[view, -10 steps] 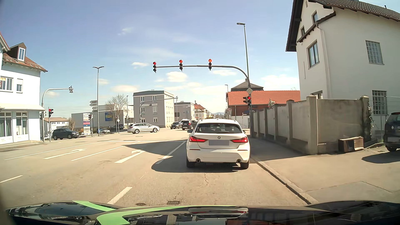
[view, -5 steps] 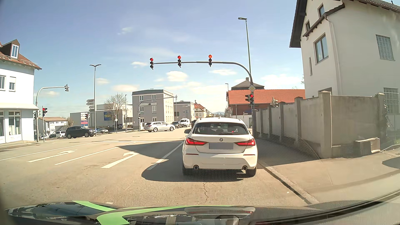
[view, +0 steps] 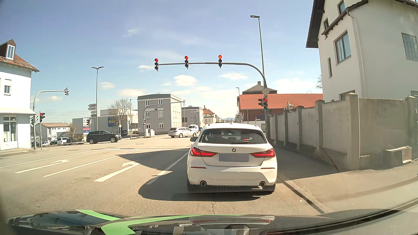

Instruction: Follow the waypoints while adhering to traffic rules and regulations

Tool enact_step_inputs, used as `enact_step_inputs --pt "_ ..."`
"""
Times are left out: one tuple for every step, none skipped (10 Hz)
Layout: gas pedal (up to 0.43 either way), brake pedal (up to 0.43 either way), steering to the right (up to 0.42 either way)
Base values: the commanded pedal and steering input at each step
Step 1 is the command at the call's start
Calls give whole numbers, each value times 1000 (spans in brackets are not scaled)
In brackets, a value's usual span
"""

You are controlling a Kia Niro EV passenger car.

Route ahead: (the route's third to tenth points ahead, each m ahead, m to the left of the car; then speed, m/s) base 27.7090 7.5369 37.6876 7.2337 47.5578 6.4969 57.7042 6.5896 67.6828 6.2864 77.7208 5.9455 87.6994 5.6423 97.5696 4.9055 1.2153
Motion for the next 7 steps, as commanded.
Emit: enact_step_inputs --pt "0 244 -5" --pt "0 250 -5" --pt "0 256 -5" --pt "0 262 -4" --pt "0 268 -4" --pt "0 268 -4" --pt "0 274 -4"
